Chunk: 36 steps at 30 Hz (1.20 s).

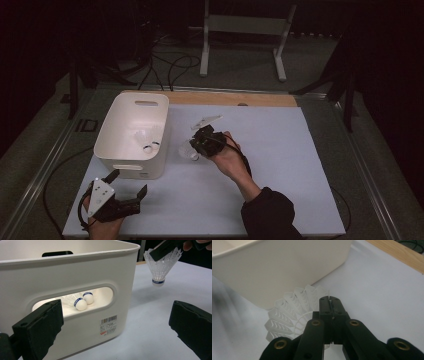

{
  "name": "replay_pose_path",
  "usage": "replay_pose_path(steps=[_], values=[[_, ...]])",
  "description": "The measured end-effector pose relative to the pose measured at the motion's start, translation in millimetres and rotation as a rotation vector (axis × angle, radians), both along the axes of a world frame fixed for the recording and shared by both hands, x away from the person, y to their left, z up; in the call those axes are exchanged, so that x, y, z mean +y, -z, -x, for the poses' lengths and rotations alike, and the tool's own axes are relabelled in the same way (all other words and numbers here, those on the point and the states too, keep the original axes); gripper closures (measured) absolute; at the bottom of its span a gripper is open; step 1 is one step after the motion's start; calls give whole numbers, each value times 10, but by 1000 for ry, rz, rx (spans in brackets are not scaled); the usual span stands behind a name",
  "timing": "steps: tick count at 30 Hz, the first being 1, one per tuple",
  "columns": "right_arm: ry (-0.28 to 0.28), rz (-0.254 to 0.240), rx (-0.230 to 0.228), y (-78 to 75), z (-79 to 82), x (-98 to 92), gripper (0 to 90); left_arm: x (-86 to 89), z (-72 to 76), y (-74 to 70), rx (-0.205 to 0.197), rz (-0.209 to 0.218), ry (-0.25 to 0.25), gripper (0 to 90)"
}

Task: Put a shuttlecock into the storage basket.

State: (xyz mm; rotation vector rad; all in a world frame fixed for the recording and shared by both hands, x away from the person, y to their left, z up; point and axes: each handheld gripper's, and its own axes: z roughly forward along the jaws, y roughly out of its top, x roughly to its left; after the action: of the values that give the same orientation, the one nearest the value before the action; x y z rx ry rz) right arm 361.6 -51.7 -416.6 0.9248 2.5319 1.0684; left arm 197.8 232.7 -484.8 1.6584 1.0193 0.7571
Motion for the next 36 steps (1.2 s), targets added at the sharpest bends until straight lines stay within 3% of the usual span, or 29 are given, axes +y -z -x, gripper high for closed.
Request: replay_pose_path(steps=[36], values=[[3,-14,-39,-179,8,-7,894,-3,-3,3,-1,1,0,2]])
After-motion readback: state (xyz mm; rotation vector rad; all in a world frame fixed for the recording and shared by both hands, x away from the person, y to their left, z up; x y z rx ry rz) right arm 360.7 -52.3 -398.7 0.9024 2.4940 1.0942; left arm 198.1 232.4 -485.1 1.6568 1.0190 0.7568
